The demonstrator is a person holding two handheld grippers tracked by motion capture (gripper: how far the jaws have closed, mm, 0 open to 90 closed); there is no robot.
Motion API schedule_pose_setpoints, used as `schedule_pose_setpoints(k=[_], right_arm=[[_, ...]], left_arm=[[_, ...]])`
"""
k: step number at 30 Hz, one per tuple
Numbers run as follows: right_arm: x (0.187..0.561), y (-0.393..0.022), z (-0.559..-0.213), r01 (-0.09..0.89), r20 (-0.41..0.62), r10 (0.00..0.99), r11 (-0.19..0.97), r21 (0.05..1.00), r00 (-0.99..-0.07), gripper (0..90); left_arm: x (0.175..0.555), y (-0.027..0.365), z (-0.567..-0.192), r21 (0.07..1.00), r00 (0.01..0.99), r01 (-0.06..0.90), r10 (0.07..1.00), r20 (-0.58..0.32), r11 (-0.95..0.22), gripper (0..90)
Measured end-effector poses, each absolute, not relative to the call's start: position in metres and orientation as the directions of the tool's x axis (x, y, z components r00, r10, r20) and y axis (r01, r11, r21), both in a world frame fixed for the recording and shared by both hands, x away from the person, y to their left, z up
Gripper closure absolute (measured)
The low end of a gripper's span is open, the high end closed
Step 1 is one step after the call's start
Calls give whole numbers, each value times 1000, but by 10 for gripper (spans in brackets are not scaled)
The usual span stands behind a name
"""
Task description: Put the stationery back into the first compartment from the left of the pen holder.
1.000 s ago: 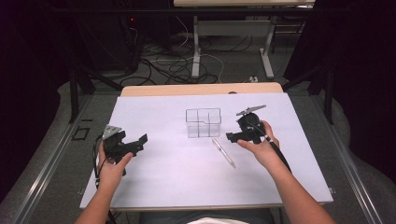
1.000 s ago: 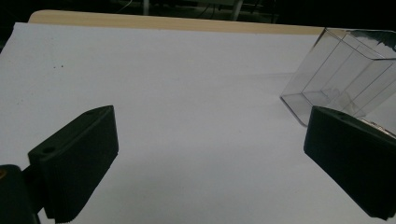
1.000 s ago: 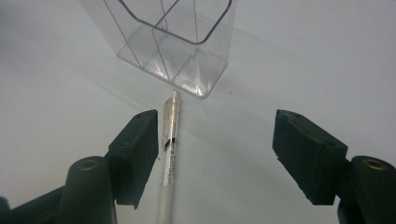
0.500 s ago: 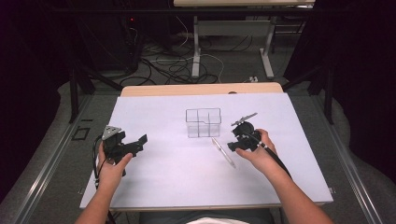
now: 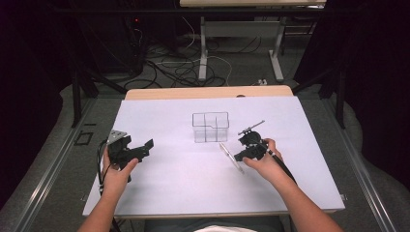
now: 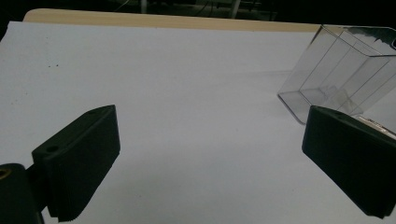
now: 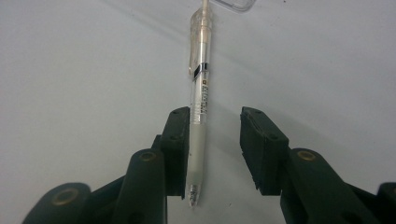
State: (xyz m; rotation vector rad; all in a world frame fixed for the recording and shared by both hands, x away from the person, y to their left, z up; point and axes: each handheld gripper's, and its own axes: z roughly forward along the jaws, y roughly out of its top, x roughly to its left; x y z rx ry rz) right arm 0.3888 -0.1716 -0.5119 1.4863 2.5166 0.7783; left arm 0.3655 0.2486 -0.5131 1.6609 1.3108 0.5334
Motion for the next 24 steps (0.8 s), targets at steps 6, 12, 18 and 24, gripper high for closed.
schedule_pose_setpoints(k=[6, 12, 18, 24], right_arm=[[390, -174, -514, 804, 174, 852, 372, 464, -494, 653], [390, -174, -517, 824, 195, 859, 354, 442, -473, 693], [390, -172, -523, 822, 201, 857, 351, 448, -475, 695], [390, -165, -525, 817, 199, 846, 376, 437, -496, 703]], left_arm=[[367, 247, -513, 853, 344, 522, 917, -203, -7, 45], [367, 247, -513, 851, 345, 525, 916, -204, -8, 48], [367, 246, -514, 851, 344, 526, 917, -204, -8, 52], [367, 246, -514, 849, 345, 528, 916, -203, -11, 53]])
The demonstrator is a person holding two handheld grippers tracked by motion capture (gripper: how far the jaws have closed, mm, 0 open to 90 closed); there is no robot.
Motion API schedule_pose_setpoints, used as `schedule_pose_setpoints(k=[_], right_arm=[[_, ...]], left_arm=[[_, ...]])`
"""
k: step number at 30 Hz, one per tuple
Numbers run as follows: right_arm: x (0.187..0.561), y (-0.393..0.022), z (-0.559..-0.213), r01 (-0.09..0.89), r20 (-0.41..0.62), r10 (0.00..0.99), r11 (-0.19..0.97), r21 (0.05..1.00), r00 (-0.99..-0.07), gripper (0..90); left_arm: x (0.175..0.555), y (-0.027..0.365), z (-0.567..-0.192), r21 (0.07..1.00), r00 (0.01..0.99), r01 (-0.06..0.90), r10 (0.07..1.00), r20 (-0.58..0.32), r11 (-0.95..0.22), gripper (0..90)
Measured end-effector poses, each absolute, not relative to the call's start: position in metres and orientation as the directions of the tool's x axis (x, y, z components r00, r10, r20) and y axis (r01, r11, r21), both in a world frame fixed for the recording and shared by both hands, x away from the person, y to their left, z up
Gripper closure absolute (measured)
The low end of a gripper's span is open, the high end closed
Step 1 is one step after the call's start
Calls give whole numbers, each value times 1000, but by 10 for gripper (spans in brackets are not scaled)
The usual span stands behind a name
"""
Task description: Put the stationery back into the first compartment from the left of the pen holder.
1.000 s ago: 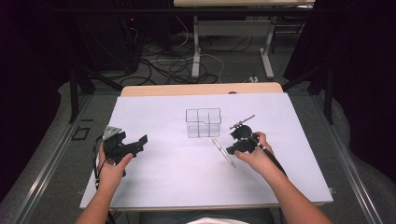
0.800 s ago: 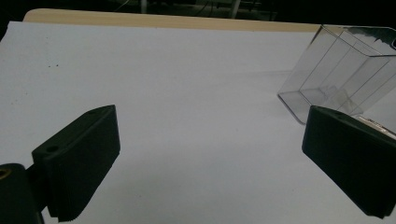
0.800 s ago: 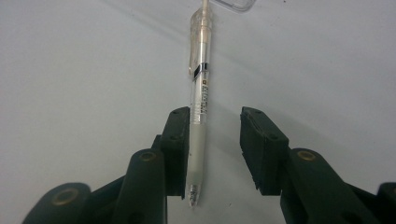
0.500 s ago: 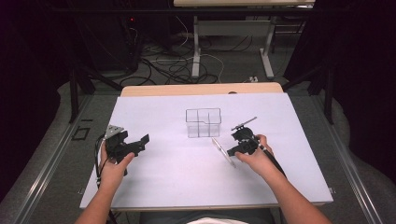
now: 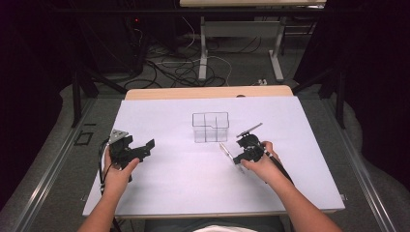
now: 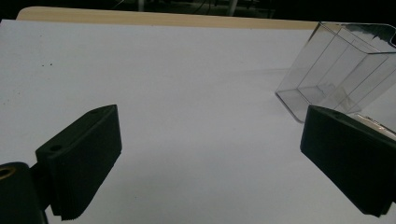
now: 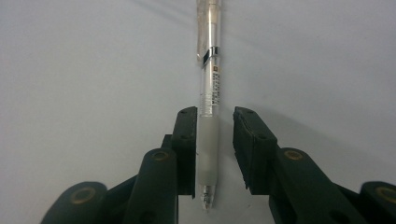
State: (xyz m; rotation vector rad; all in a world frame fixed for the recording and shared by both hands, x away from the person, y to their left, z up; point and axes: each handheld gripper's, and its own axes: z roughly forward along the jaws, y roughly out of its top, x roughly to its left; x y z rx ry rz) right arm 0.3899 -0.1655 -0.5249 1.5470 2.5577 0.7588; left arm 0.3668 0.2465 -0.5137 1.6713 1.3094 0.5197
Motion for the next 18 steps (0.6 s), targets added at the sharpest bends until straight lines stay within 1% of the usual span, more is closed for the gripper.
schedule_pose_setpoints(k=[4, 5, 6, 10, 12, 14, 17, 18], right_arm=[[389, -162, -526, 817, 203, 839, 388, 427, -505, 703], [390, -162, -529, 801, 197, 833, 389, 455, -516, 703], [389, -161, -530, 804, 204, 833, 384, 454, -514, 704], [389, -160, -530, 841, 189, 854, 396, 368, -485, 726], [390, -160, -532, 840, 191, 851, 401, 366, -489, 743], [390, -160, -533, 831, 180, 850, 404, 383, -496, 775], [390, -159, -532, 848, 185, 859, 395, 354, -477, 792], [390, -160, -532, 851, 193, 860, 387, 356, -472, 793]], left_arm=[[367, 246, -514, 849, 344, 529, 917, -202, -11, 54], [367, 246, -514, 849, 344, 529, 917, -202, -11, 54], [367, 246, -514, 849, 344, 529, 917, -202, -11, 54], [367, 246, -514, 849, 347, 528, 917, -200, -15, 55], [367, 246, -514, 849, 348, 529, 916, -200, -15, 55], [368, 246, -515, 849, 347, 527, 917, -199, -15, 55], [368, 246, -515, 849, 346, 529, 917, -200, -14, 55], [368, 246, -515, 849, 346, 529, 917, -199, -15, 55]])
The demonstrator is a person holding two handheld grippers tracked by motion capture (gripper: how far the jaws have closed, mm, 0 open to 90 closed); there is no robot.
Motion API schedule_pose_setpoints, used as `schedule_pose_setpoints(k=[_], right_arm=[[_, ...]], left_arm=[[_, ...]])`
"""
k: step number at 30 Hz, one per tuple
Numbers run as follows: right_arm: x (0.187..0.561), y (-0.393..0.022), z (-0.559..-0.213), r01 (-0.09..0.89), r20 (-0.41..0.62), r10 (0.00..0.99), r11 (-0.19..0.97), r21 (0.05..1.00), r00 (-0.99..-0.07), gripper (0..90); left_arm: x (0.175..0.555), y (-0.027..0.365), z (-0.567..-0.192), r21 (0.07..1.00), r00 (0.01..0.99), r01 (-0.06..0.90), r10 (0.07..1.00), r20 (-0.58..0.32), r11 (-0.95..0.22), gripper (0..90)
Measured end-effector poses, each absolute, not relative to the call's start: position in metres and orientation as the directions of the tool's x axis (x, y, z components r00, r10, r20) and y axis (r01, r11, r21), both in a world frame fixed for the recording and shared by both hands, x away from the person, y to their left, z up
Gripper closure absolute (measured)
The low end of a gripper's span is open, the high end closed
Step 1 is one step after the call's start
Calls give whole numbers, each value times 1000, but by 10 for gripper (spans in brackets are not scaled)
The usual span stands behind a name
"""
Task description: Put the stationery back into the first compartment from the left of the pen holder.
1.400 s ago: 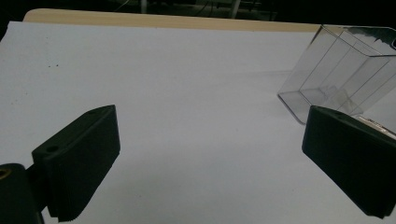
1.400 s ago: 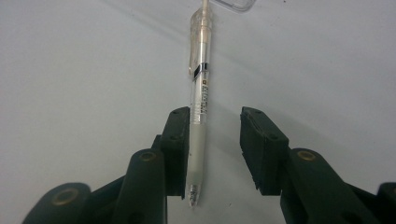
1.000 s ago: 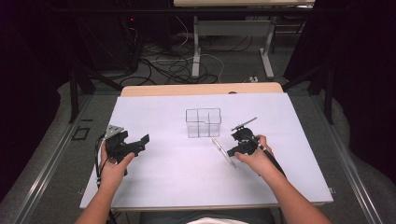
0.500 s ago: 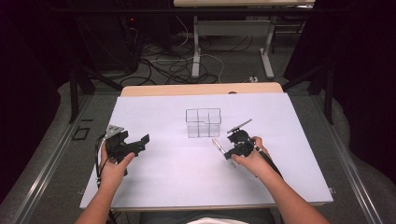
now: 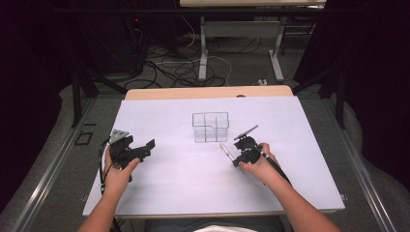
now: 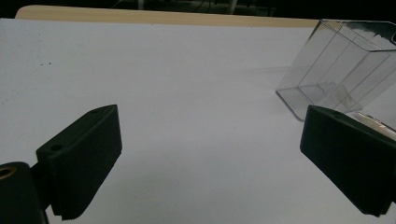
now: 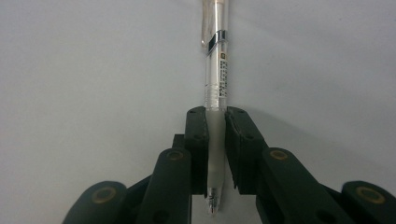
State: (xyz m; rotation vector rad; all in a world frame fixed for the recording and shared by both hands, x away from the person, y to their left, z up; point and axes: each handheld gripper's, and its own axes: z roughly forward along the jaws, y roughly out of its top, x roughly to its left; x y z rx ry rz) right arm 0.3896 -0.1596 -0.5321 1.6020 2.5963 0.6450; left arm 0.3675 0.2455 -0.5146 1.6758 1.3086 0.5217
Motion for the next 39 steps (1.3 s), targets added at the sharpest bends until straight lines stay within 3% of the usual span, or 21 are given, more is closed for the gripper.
schedule_pose_setpoints(k=[11, 15, 17, 18, 19, 20, 22, 24, 25, 26, 31, 36, 37, 39], right_arm=[[390, -162, -534, 847, 210, 854, 379, 373, -475, 798], [390, -162, -534, 819, 184, 837, 417, 394, -515, 798], [389, -160, -537, 791, 188, 824, 410, 454, -534, 798], [388, -161, -531, 802, 163, 826, 446, 397, -540, 798], [387, -159, -536, 763, 161, 815, 424, 487, -556, 798], [385, -159, -534, 753, 158, 807, 434, 495, -569, 798], [383, -158, -523, 756, 114, 799, 499, 423, -591, 799], [380, -155, -526, 702, 95, 782, 492, 514, -617, 798], [379, -156, -515, 704, 45, 761, 573, 419, -647, 799], [378, -153, -519, 665, 18, 755, 565, 488, -655, 798], [371, -147, -516, 467, -195, 641, 703, 536, -742, 797], [360, -138, -514, 284, -391, 529, 797, 532, -753, 797], [355, -135, -513, 188, -493, 451, 849, 493, -744, 796], [352, -132, -514, 138, -537, 414, 866, 480, -735, 796]], left_arm=[[368, 246, -515, 848, 348, 530, 917, -196, -20, 56], [368, 246, -515, 847, 348, 531, 918, -193, -23, 56], [368, 246, -515, 848, 348, 530, 918, -192, -24, 56], [368, 246, -514, 848, 348, 530, 918, -191, -25, 56], [368, 246, -514, 848, 348, 529, 918, -189, -26, 57], [367, 246, -514, 848, 348, 529, 919, -187, -28, 56], [367, 246, -514, 849, 347, 528, 920, -180, -33, 56], [367, 245, -514, 847, 350, 530, 919, -183, -33, 56], [367, 245, -514, 848, 351, 530, 918, -183, -33, 56], [367, 245, -514, 848, 353, 529, 917, -184, -34, 56], [367, 244, -514, 847, 354, 530, 918, -180, -39, 56], [367, 245, -515, 846, 353, 531, 919, -177, -41, 56], [367, 245, -515, 846, 353, 532, 919, -178, -40, 56], [367, 245, -515, 846, 352, 532, 919, -177, -41, 56]])
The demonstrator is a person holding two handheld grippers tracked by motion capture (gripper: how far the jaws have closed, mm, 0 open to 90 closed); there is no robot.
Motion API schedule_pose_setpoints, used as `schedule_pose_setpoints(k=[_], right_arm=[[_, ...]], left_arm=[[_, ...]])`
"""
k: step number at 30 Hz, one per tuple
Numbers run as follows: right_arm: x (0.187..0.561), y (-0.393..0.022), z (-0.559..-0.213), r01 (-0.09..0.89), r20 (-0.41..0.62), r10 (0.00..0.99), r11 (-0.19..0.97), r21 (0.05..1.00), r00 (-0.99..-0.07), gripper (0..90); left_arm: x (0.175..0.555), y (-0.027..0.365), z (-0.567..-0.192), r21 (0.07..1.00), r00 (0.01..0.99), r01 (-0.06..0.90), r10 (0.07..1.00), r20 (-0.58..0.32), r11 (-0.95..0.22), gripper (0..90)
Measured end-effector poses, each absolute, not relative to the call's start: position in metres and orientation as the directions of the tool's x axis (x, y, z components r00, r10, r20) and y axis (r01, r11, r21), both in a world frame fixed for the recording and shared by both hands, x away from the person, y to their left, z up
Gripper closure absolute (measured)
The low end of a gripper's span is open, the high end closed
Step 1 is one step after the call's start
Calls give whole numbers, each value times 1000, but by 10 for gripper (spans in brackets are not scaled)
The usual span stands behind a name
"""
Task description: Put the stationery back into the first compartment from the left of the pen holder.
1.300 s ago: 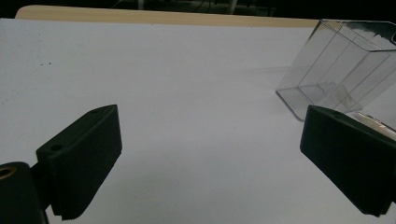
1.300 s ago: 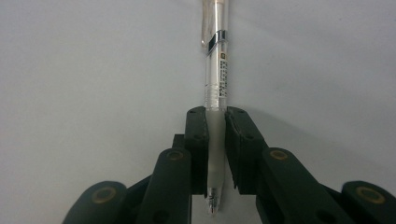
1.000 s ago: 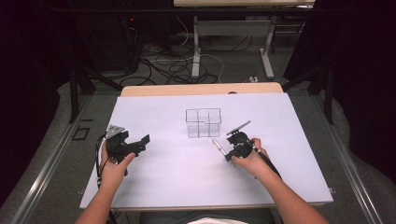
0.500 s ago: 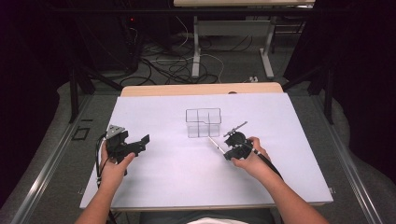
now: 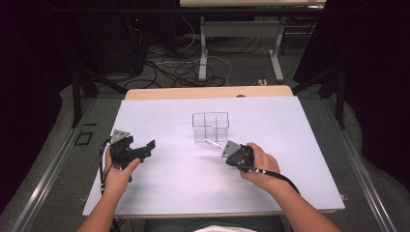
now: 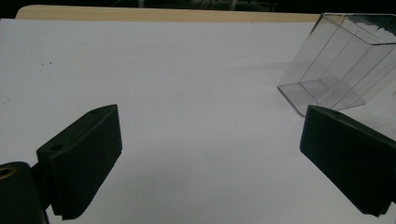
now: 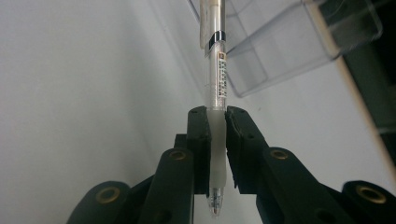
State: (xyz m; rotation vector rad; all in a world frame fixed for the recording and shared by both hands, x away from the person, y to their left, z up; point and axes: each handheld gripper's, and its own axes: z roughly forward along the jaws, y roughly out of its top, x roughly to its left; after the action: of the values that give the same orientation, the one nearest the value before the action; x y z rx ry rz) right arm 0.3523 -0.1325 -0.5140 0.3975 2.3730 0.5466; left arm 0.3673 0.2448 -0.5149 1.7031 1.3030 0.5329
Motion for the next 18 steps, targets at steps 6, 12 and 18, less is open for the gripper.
schedule_pose_setpoints(k=[6, 12, 18], right_arm=[[336, -122, -514, -118, -743, 195, 931, 346, -640, 797], [325, -122, -507, -292, -845, -48, 947, 130, -533, 797], [325, -128, -492, -372, -880, -218, 927, -51, -423, 797]], left_arm=[[367, 244, -515, 841, 362, 537, 916, -171, -56, 56], [367, 241, -514, 841, 389, 536, 906, -165, -78, 56], [365, 229, -512, 841, 499, 512, 858, -123, -177, 3]])
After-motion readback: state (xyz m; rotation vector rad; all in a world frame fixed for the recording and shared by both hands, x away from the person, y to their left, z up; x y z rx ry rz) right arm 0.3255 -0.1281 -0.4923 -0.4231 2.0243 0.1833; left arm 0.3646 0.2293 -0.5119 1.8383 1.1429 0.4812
